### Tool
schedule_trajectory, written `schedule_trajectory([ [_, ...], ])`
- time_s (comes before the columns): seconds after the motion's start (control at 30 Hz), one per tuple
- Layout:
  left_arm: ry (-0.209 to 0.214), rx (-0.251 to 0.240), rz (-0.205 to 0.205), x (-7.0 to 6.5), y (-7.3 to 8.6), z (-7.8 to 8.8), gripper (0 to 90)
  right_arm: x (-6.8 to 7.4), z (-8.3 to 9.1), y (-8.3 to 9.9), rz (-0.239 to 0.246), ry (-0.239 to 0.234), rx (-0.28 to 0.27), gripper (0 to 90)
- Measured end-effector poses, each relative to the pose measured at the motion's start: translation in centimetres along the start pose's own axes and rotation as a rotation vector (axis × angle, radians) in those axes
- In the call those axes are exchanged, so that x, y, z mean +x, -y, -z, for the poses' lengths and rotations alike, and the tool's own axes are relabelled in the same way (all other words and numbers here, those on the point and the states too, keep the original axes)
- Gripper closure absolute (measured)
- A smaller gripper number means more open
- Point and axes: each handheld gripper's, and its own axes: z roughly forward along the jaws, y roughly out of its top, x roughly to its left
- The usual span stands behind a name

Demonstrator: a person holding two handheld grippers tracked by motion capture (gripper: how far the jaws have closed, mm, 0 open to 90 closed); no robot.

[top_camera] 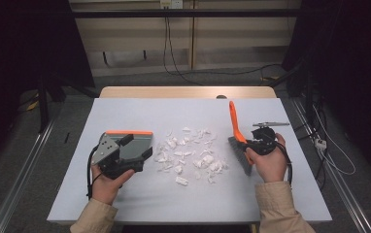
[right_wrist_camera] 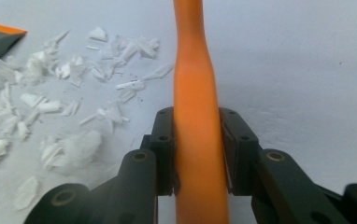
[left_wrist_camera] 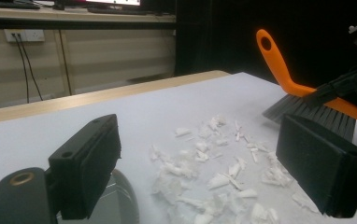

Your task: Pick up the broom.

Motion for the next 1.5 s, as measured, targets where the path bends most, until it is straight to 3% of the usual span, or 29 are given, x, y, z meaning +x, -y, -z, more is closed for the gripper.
schedule_trajectory([
  [0.13, -0.014, -0.005, 0.005, 0.5, 0.1, 0.2, 13.7, 0.0, -0.5, 0.3, 0.018, 0.012, 0.012, 69.5],
  [0.2, -0.021, -0.001, 0.011, 0.6, 0.1, 0.3, 13.7, 0.0, -0.5, 0.4, 0.06, 0.042, 0.001, 69.7],
  [0.3, -0.024, 0.006, 0.002, 0.6, 0.2, 0.3, 13.7, 0.0, -0.5, 0.4, 0.068, 0.042, 0.0, 67.0],
  [0.43, -0.029, 0.008, -0.001, 0.7, 0.2, 0.5, 13.7, 0.4, -0.8, 0.2, 0.103, 0.054, 0.031, 62.3],
  [0.47, -0.031, 0.008, -0.004, 0.8, 0.2, 0.5, 13.7, 0.4, -0.7, 0.2, 0.109, 0.054, 0.018, 62.6],
  [0.6, -0.036, 0.004, 0.008, 1.1, 0.3, 0.9, 13.0, 0.5, -0.3, 0.0, 0.127, 0.087, 0.051, 64.5],
  [0.77, -0.043, 0.002, 0.015, 1.7, 0.3, 1.5, 10.7, 0.6, -0.8, 0.4, 0.127, 0.093, 0.103, 70.4],
  [1.0, -0.063, 0.005, 0.009, 2.6, 0.5, 2.4, 10.5, 1.4, -0.7, 0.6, 0.089, 0.099, 0.112, 71.3],
  [1.13, -0.047, -0.004, 0.004, 2.5, 0.4, 2.6, 10.5, 2.4, -1.0, 0.9, 0.099, 0.11, 0.077, 71.4],
  [1.23, -0.051, -0.007, 0.01, 2.6, 0.4, 2.8, 10.2, 3.2, -1.3, 1.1, 0.132, 0.132, 0.055, 71.4],
  [1.4, -0.054, -0.007, 0.011, 2.7, 0.4, 2.9, 9.6, 4.1, -1.9, 1.3, 0.142, 0.161, -0.002, 71.5],
  [1.5, -0.049, -0.005, 0.006, 2.7, 0.4, 3.0, 9.6, 4.6, -2.2, 1.3, 0.128, 0.146, -0.018, 71.5],
])
